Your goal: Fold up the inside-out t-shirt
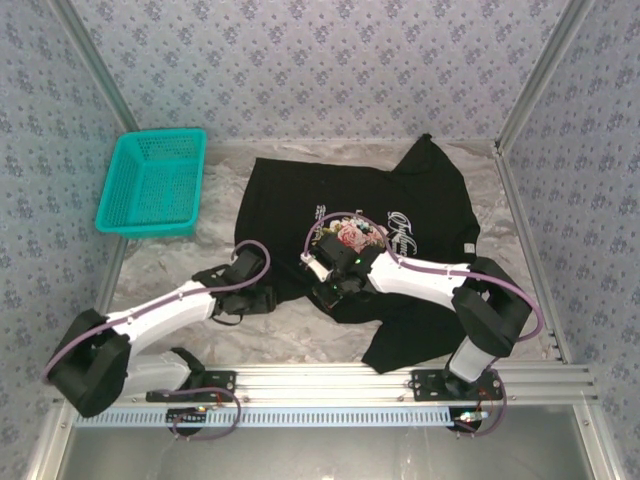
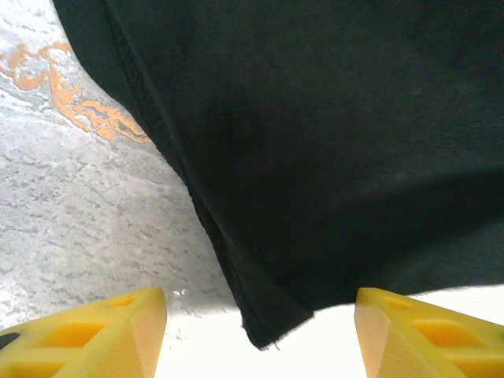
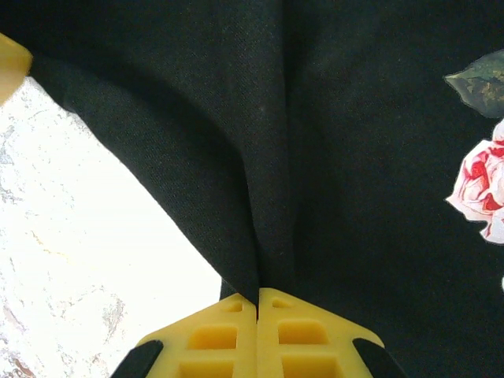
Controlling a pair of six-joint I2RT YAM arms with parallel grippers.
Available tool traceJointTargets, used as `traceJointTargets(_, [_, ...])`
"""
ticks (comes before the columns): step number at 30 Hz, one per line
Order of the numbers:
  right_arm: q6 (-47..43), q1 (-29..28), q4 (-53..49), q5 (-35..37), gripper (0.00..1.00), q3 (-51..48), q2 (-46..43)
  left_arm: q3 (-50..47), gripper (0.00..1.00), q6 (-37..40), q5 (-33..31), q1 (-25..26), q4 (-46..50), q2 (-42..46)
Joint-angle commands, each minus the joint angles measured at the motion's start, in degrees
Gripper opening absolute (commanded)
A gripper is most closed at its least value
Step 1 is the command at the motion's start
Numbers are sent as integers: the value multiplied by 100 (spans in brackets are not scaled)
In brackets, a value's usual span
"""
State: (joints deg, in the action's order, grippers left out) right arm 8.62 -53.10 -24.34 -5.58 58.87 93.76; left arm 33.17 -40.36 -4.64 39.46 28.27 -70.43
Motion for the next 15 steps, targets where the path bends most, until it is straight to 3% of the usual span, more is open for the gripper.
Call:
traceJointTargets(1, [112, 13, -244, -33, 0, 123, 12, 73, 64, 146, -332, 12, -25, -295])
traceJointTargets(3, [130, 12, -265, 32, 0, 99, -21, 110, 61, 158, -482, -10, 95, -367])
traceJointTargets(15, [131, 72, -429, 265, 0, 49, -85, -92, 13, 164, -591, -574, 268, 21])
